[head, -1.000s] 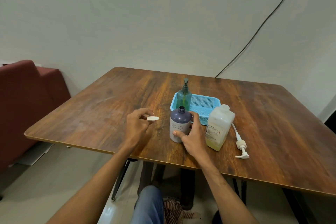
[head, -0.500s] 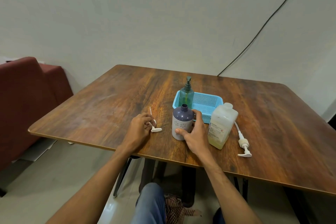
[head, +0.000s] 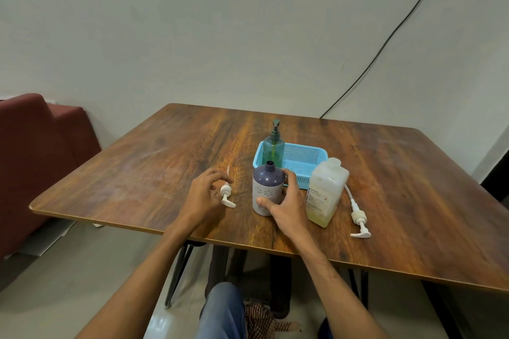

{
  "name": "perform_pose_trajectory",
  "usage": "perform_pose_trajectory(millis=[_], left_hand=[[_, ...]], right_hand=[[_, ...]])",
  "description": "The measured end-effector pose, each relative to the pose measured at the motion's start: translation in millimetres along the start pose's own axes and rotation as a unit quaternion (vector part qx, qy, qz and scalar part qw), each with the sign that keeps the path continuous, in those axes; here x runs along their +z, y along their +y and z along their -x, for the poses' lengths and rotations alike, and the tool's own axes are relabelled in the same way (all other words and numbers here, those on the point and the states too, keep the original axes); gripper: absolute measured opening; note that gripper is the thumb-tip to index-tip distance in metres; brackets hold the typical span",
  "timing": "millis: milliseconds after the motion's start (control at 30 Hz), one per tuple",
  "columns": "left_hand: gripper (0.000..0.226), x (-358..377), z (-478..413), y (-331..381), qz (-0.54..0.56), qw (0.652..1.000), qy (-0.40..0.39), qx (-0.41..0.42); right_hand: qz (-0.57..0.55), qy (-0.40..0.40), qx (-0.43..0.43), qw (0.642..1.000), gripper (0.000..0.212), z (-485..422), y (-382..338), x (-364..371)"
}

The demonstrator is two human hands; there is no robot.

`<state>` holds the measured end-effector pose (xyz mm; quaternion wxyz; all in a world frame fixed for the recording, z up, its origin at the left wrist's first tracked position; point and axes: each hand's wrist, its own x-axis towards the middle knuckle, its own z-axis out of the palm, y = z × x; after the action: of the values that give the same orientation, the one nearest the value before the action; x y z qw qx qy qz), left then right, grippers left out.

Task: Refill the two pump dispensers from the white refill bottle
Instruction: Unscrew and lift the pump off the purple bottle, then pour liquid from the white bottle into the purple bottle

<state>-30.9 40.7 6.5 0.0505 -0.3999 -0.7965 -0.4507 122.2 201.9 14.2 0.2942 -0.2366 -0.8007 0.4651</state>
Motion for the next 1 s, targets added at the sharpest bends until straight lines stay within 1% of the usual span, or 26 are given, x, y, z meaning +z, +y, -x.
perform_pose_trajectory(millis=[67,133,233,300,400,500,567,633,667,767,833,900,1000], left_hand=[[0.047,0,-2,7,0.016,1.0,0.018,0.003],[0.05,0,-3,17,0.037,0.999,0.035,0.009],[0.041,3,-2,35,0.067,0.995,0.065,0.027],[0.04,7,0,43,0.101,0.991,0.082,0.029],[0.044,15,5,53,0.153,0.984,0.09,0.001],[0.044,23,13,60,0.19,0.977,0.089,-0.043],[0.044,27,19,62,0.218,0.971,0.083,-0.054],[0.046,31,23,61,0.229,0.969,0.078,-0.055],[0.049,34,25,60,0.232,0.968,0.075,-0.054],[0.068,40,27,56,0.233,0.969,0.062,-0.06],[0.085,44,26,57,0.235,0.969,0.044,-0.067],[0.099,49,24,60,0.248,0.966,0.022,-0.072],[0.109,56,17,65,0.247,0.967,-0.007,-0.07]], right_hand=[[0.003,-0.003,0.003,1.0,0.088,1,-1,0],[0.006,-0.011,0.011,1.0,0.093,3,-1,0],[0.012,-0.012,0.02,1.0,0.1,8,0,-1],[0.03,0.005,0.02,0.999,0.097,13,-2,-4],[0.058,0.06,-0.023,0.996,0.079,27,-10,-10],[0.057,0.138,-0.113,0.982,0.05,45,-20,-21],[0.055,0.192,-0.176,0.964,0.035,55,-24,-34],[0.042,0.248,-0.212,0.944,0.027,61,-24,-50],[0.029,0.272,-0.211,0.938,0.027,62,-22,-57],[0.019,0.316,-0.172,0.933,0.035,59,-11,-77],[0.029,0.321,-0.131,0.938,0.051,52,0,-87],[0.019,0.291,-0.083,0.953,0.072,42,12,-93],[-0.009,0.201,-0.018,0.979,0.098,27,32,-96]])
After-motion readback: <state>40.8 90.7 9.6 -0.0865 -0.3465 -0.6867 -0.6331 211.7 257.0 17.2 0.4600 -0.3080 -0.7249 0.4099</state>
